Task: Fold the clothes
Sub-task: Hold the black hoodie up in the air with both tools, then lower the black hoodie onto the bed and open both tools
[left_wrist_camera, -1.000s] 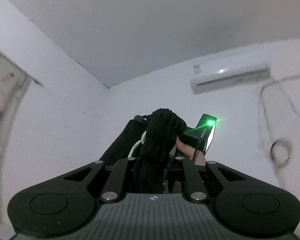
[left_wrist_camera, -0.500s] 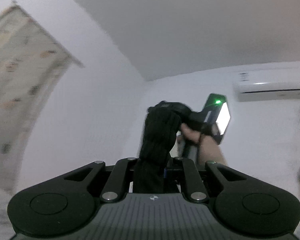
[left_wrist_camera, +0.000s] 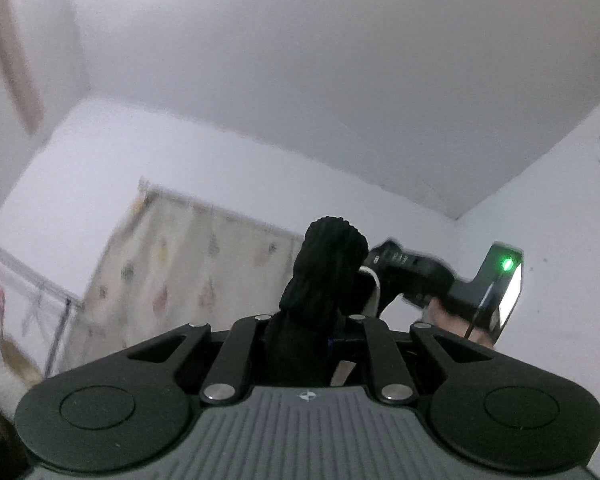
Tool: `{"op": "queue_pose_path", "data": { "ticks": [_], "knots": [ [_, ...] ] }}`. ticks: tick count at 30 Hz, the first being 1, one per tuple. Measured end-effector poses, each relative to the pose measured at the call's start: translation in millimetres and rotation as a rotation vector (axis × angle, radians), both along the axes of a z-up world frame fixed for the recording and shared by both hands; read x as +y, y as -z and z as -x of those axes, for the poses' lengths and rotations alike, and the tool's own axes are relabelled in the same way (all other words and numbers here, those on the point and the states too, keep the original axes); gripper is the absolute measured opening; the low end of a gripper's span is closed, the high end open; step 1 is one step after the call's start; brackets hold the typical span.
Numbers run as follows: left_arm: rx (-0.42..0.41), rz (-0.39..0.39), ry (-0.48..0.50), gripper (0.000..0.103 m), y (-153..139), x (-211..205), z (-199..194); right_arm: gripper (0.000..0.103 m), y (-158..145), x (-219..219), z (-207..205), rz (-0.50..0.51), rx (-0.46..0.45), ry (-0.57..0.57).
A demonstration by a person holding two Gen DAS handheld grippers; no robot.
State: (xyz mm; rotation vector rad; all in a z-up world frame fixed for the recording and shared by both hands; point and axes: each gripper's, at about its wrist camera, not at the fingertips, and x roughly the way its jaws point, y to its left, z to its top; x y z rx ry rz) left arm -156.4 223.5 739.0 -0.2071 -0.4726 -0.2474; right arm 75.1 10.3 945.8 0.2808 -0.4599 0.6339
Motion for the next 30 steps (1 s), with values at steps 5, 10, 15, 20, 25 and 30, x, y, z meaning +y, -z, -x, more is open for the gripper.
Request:
{"op": "queue_pose_path", "data": {
  "ticks": [5,10,15,20,25,30],
  "knots": [
    [0.013,-0.080,0.049,0.015,16.4,-36.1,-11.6,0.014,12.5,-19.7,-41.0,-0.044,0.053,-0.020],
    [0.181,-0.098,0.101,0.015,78.1,-79.2,-76.6,0.015,89.2,-63.9,-121.8,-0.004,0.230,0.007],
    [0.398,-0.115,0.194,0.015,178.5,-145.7,-133.5,0.015,214.3,-136.0,-204.7,0.008,0.458,-0.009],
    [0.514,-0.142,0.332,0.015,261.0,-217.8,-165.4,0.015,318.2,-221.2,-223.3,0.044,0.585,0.034],
    [0.563,-0.178,0.488,0.015,326.9,-281.2,-200.2,0.015,412.1,-348.0,-192.9,0.093,0.669,0.135],
    [0.649,-0.165,0.660,0.015,398.5,-371.3,-219.8,0.014,530.0,-469.4,-149.7,0.125,0.772,0.249]
  ]
}}
